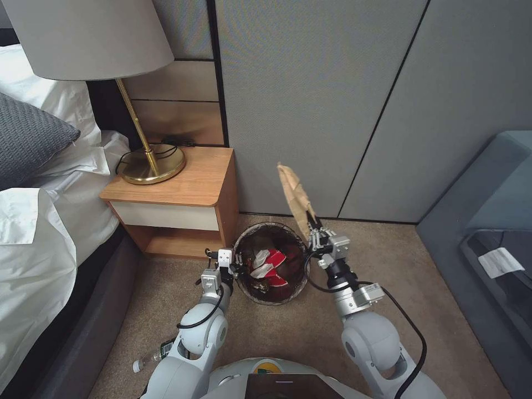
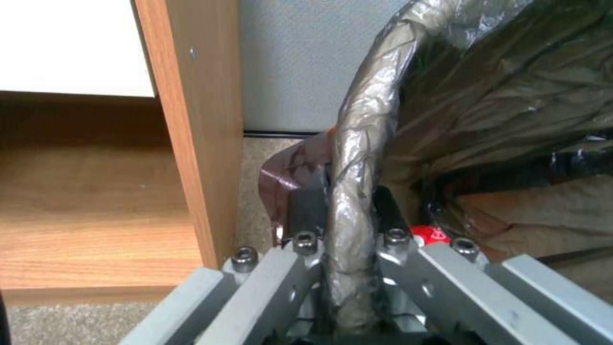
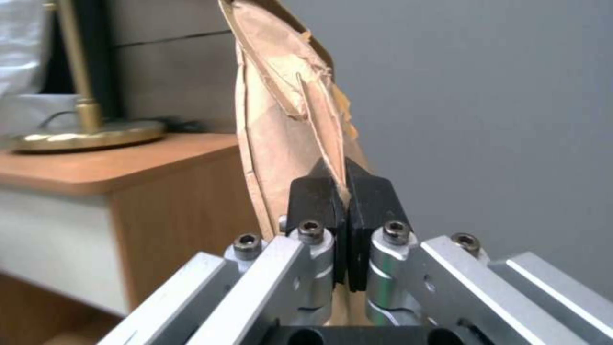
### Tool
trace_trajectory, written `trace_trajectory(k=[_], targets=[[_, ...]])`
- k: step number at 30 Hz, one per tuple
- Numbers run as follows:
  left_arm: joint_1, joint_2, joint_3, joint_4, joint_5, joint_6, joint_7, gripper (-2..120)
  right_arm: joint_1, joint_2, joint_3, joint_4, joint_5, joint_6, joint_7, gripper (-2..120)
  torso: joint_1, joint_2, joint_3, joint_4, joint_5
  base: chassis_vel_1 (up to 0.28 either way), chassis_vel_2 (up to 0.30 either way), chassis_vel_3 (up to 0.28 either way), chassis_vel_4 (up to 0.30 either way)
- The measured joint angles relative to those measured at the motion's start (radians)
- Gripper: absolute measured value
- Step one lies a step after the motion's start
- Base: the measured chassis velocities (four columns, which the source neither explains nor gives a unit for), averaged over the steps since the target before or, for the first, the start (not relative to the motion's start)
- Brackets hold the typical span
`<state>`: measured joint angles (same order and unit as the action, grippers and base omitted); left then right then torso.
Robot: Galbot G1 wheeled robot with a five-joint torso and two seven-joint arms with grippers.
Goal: Pick up the trash bin, then pick up the garbage from the floor and place it into the trash bin.
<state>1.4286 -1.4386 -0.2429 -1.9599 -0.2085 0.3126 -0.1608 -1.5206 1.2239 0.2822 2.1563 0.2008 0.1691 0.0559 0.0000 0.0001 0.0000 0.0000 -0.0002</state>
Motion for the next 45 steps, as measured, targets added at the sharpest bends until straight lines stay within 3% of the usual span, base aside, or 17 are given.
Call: trace_trajectory(k=[18, 42, 45], targets=[[0.004, 0.000, 0.015, -0.008, -0.004, 0.009, 0.001, 0, 0.037, 0.024, -0.136, -0.168, -0.054, 0.017, -0.002, 0, 0.000, 0.000, 0.000, 0.0000, 0.0002, 0.000, 0.000, 0.000, 0.000], [-0.001, 0.000, 0.015, -0.016, -0.024, 0.019, -0.008, 0, 0.021, 0.037, -0.147, -0.243, -0.089, 0.051, 0.001, 0, 0.000, 0.000, 0.000, 0.0000, 0.0002, 0.000, 0.000, 0.000, 0.000], [-0.002, 0.000, 0.015, -0.018, -0.028, 0.022, -0.011, 0, 0.020, 0.037, -0.146, -0.245, -0.092, 0.052, 0.001, 4, 0.000, 0.000, 0.000, 0.0000, 0.0001, 0.000, 0.000, 0.000, 0.000]])
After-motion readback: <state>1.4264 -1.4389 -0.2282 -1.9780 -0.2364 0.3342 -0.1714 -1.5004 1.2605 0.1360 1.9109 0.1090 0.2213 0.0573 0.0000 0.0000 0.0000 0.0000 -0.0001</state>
